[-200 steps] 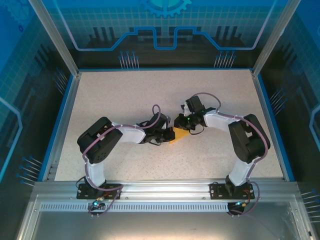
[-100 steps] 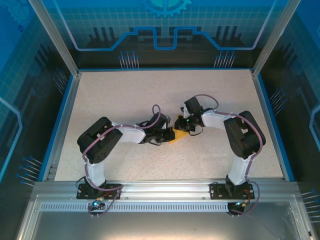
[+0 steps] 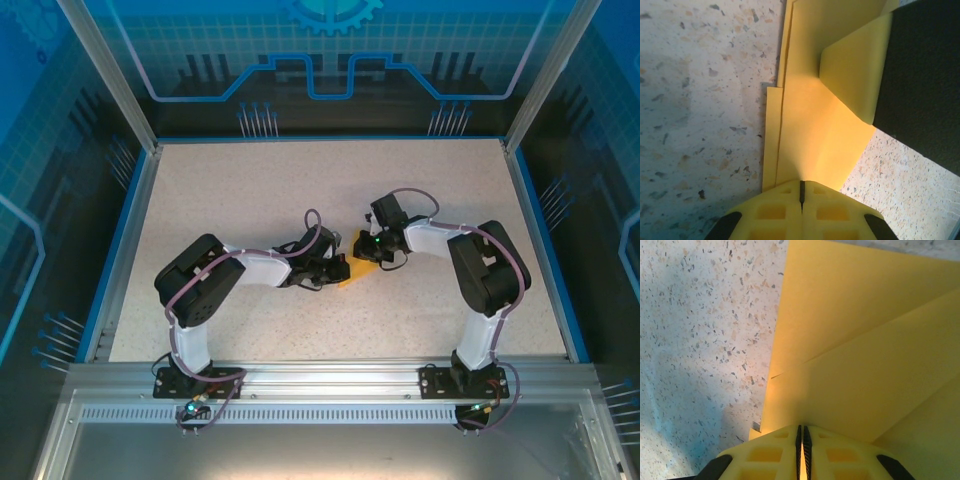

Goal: Fold a paper plane with a square sheet of paper (pick it up from the middle)
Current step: Fourth fold the wing at the center of the table.

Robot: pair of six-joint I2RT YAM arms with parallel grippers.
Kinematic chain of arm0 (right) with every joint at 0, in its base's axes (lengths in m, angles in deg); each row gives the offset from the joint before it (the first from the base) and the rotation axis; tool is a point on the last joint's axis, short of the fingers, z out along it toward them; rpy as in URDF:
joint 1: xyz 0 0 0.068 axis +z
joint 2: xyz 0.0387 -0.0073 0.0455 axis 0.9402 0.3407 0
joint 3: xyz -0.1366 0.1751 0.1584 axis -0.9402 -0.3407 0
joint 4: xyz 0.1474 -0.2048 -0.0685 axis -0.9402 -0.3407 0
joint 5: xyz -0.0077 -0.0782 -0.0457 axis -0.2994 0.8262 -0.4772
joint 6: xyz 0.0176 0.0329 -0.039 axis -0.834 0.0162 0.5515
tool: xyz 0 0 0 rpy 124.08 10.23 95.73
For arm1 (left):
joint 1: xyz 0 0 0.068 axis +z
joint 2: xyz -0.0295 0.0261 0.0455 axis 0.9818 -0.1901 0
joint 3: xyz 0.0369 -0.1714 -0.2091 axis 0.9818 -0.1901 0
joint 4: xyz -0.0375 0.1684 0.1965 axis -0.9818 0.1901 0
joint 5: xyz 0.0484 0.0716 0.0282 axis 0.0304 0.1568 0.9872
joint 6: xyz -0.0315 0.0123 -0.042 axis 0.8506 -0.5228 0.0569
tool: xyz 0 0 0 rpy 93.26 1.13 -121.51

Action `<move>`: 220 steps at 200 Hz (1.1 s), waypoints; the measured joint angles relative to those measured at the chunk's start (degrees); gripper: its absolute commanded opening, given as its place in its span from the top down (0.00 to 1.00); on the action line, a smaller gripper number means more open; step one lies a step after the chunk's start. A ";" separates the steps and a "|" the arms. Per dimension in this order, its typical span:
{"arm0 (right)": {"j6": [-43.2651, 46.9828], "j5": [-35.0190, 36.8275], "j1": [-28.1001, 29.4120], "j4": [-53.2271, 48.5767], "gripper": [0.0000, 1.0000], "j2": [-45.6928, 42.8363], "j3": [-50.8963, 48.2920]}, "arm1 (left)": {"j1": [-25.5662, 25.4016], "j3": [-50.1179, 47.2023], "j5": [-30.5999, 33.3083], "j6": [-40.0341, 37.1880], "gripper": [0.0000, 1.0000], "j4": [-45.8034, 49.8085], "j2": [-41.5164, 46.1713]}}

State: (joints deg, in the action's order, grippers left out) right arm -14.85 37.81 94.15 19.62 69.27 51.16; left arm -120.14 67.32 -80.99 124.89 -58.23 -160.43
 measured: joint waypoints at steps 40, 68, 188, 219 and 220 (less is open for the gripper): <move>-1.01 -1.05 -0.55 0.31 0.87 0.26 -0.20 | 0.00 0.00 0.02 0.02 0.94 0.02 0.17; -1.86 -2.47 -1.27 1.38 0.87 0.28 -0.90 | 0.00 -0.35 0.04 0.07 0.88 1.18 2.29; -2.84 -4.11 -2.03 1.99 0.86 0.90 -1.03 | -0.92 -2.60 -2.03 3.50 0.79 -1.40 5.84; -3.06 -4.33 -2.12 1.97 0.87 1.25 -0.66 | -1.07 -2.43 -1.57 3.50 0.80 0.48 4.48; -3.04 -4.33 -2.12 1.99 0.87 1.25 -0.66 | -1.07 -2.38 -1.51 3.48 0.80 0.63 4.39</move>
State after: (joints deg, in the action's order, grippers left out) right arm -17.88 33.48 92.03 21.60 70.51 50.50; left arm -121.21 64.94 -82.50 128.36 -57.60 -156.04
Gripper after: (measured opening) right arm 0.135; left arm 0.205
